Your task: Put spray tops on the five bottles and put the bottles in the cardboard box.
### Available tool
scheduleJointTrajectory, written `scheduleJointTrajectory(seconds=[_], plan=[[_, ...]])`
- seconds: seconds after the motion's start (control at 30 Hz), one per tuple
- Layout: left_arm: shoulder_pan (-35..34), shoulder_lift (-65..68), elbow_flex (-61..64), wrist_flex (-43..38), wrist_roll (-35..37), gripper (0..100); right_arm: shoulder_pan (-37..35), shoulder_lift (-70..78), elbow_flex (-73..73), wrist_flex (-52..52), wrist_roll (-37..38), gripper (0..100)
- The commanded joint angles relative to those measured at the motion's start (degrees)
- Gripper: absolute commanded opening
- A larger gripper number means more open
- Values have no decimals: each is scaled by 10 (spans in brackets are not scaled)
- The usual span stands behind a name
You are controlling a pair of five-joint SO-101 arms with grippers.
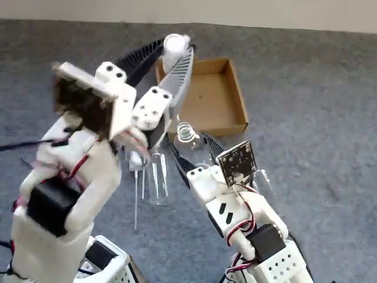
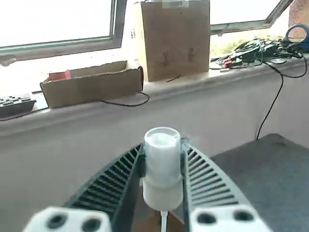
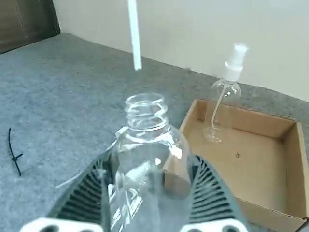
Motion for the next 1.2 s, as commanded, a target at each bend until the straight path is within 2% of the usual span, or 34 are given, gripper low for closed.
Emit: scheduleJointTrajectory(seconds=[0.0,0.23,0.37,0.67,0.77,0.83,0.97,1.17], plan=[[-7,23,-16,-18,36,31,-4,-7,-7,-21,-5,3],[34,27,28,-13,50,31,-3,-7,-7,-21,-5,3],[29,25,66,-5,50,31,-3,-7,-7,-21,-8,3],[23,25,94,110,49,35,15,-8,-11,-25,-11,3],[22,25,95,144,48,37,55,-7,-11,-51,-64,3],[22,25,95,149,48,66,63,-7,-10,-70,-76,3],[36,26,90,150,48,156,46,-7,-7,-75,-51,3],[35,25,68,152,45,165,44,-7,-7,-75,-49,3]])
